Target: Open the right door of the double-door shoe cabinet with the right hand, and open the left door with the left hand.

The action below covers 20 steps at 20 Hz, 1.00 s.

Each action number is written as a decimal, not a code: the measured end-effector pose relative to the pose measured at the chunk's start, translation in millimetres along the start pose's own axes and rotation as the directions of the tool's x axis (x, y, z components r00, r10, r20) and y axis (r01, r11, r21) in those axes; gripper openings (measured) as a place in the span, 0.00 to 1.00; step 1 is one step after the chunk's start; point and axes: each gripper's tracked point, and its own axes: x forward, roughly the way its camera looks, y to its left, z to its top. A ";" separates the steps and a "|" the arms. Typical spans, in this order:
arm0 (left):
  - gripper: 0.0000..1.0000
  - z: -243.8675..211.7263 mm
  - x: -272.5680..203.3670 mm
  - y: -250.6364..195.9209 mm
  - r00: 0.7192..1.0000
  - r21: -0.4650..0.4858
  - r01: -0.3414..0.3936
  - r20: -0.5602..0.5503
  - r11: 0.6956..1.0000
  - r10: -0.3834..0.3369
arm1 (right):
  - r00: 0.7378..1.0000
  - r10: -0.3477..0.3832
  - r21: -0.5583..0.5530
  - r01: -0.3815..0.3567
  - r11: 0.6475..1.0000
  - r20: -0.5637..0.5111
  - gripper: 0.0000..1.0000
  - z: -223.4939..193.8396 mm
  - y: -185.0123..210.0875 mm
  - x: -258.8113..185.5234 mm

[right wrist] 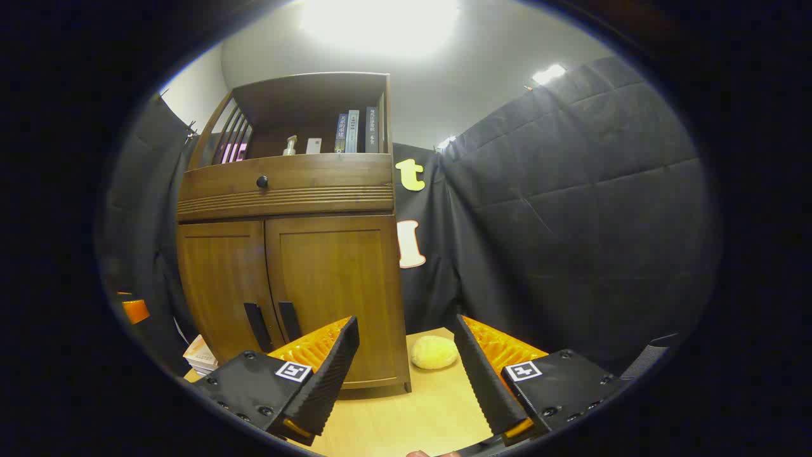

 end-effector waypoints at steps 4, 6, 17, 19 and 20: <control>0.94 -1.0 1.0 -0.1 1.000 -0.007 -0.004 0.006 1.000 0.004 | 0.999 0.028 -0.001 -0.028 1.000 -0.022 0.95 -4.0 17.1 -0.5; 0.94 -2.0 1.1 0.7 1.000 0.009 -0.014 0.006 1.000 0.014 | 0.998 0.048 0.002 -0.048 0.999 -0.031 0.95 -2.4 28.1 0.0; 0.94 -2.3 6.1 9.1 0.990 -0.073 -0.138 -0.042 0.988 0.135 | 0.983 0.169 -0.032 -0.171 0.985 -0.067 0.95 11.5 79.1 13.9; 0.94 -1.3 6.7 9.5 0.987 -0.066 -0.154 -0.045 0.986 0.151 | 0.980 0.182 -0.029 -0.185 0.982 -0.074 0.95 13.1 87.8 18.6; 0.94 -1.5 7.4 11.0 0.986 -0.061 -0.164 -0.052 0.985 0.161 | 0.978 0.189 -0.020 -0.191 0.981 -0.086 0.92 13.5 92.2 22.5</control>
